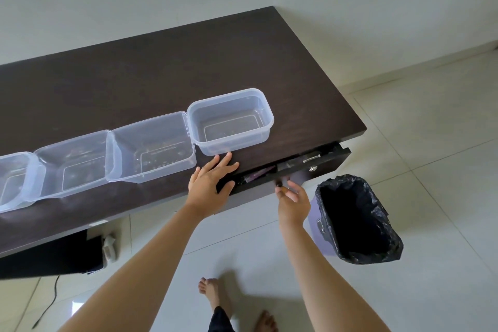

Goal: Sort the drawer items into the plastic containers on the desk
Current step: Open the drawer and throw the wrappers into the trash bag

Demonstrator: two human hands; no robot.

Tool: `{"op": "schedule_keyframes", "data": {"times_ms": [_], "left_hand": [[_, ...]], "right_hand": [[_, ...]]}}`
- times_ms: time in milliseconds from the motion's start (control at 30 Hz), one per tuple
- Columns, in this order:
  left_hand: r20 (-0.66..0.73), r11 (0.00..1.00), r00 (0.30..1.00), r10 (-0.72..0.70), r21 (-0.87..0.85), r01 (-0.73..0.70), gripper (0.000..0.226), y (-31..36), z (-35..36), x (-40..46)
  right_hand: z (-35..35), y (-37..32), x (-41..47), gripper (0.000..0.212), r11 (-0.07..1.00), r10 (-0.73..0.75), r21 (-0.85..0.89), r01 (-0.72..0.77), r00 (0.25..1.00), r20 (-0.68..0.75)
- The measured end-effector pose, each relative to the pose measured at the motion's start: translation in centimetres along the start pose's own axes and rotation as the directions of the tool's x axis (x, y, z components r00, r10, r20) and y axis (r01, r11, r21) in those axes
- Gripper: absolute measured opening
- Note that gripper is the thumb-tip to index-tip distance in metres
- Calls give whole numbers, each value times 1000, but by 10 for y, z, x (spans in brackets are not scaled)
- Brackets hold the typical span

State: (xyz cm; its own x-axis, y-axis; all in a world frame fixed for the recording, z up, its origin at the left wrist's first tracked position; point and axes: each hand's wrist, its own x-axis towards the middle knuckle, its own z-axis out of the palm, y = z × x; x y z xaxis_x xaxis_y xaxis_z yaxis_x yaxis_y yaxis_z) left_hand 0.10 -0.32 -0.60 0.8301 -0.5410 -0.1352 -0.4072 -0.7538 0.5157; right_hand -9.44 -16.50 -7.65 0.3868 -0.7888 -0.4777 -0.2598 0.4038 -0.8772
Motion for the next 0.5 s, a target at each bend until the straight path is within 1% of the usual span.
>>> {"op": "schedule_keyframes", "data": {"times_ms": [133,200,300,367,433,500], "left_hand": [[-15,999,1000,22,37,-21,52,4,4,-10],[-72,999,997,10,39,-7,59,9,16,-26],[-146,999,989,-21,-28,17,66,12,40,-58],[-140,996,987,-84,-54,77,71,10,54,-76],[-96,979,978,-187,-106,176,77,7,63,-87],[-47,957,966,-253,-161,243,83,8,67,-96]], "right_hand": [[-25,9,-13,27,999,28,-31,-29,999,-17],[-38,13,-19,28,999,39,-35,-39,999,-13],[-49,13,-24,28,997,57,-47,-57,998,5],[-52,12,-25,28,996,54,-68,-54,999,1],[-56,12,-28,27,993,40,-110,-40,999,-7],[-61,14,-32,26,990,25,-136,-28,999,-23]]}}
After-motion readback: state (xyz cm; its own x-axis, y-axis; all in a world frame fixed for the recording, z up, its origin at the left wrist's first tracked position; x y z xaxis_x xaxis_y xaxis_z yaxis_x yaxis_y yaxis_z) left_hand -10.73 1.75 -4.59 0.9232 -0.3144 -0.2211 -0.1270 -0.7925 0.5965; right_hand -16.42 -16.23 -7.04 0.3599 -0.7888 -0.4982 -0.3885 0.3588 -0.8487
